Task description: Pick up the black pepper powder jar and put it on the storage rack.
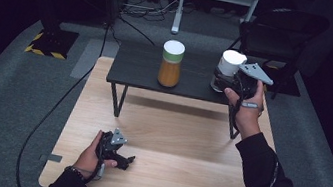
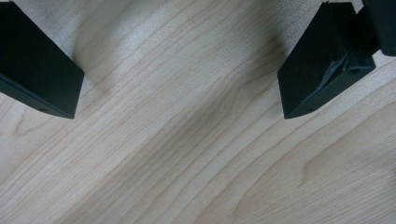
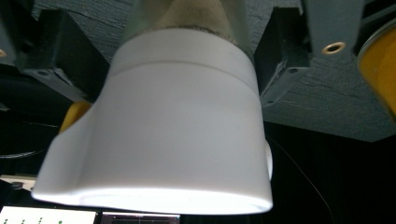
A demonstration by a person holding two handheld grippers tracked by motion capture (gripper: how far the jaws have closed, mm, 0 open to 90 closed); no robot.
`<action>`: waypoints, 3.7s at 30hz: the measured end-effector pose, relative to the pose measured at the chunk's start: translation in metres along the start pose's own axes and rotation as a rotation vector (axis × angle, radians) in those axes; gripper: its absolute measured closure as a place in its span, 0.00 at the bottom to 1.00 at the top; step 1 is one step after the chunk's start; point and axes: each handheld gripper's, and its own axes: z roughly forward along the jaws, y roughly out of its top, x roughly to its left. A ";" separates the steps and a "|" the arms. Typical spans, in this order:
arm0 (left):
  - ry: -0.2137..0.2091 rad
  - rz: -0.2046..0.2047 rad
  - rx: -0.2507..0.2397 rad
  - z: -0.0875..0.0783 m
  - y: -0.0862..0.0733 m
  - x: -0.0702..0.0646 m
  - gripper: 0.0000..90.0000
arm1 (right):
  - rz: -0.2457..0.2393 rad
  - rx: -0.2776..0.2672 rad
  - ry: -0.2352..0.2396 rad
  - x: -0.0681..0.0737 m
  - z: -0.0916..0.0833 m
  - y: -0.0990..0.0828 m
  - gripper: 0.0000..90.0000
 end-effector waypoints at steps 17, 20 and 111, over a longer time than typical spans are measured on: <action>0.000 0.000 -0.001 0.000 0.000 0.000 0.00 | -0.113 0.020 0.017 0.002 -0.015 -0.005 0.03; 0.000 0.000 -0.001 0.000 0.000 0.000 0.00 | -0.129 0.015 0.022 0.003 -0.019 -0.008 0.04; 0.001 0.001 -0.001 0.000 0.000 0.000 0.01 | -0.468 0.330 0.293 -0.009 -0.080 -0.183 0.03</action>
